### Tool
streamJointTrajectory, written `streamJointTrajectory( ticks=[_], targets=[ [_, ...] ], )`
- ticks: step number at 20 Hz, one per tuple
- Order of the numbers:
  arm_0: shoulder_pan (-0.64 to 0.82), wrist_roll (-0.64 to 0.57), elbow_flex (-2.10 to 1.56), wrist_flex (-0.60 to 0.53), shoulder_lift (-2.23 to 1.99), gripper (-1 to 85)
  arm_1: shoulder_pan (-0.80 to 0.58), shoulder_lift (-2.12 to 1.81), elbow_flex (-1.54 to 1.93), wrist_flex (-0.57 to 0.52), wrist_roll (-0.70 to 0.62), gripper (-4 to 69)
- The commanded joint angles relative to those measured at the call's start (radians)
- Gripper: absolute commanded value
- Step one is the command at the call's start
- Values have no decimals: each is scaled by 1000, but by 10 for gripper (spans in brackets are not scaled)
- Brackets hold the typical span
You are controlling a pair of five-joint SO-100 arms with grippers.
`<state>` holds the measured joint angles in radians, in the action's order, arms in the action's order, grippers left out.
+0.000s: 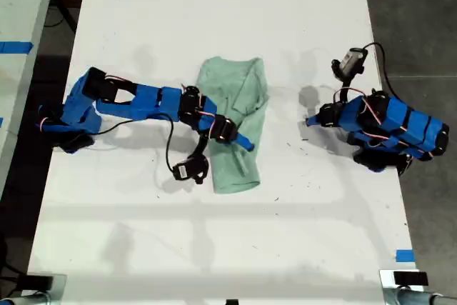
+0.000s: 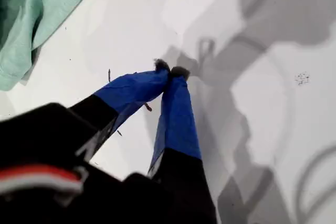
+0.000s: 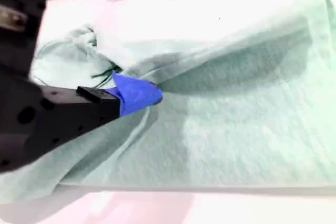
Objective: Fold t shirt
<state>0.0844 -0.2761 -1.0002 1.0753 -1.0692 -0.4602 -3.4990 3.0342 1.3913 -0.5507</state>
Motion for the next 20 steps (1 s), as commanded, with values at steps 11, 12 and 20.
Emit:
streamJointTrajectory(
  ticks=[11, 12, 20],
  targets=[
    [615, -439, -1907, -833, -1933, -2, 5, -9, 35, -2, -3, 10],
    [658, -454, -2163, -928, -2126, -2, 0, -9, 35, -2, -5, 10],
    [752, -367, -2301, -545, -2464, -2, 18, -11, 35, -2, 9, 10]
  ],
)
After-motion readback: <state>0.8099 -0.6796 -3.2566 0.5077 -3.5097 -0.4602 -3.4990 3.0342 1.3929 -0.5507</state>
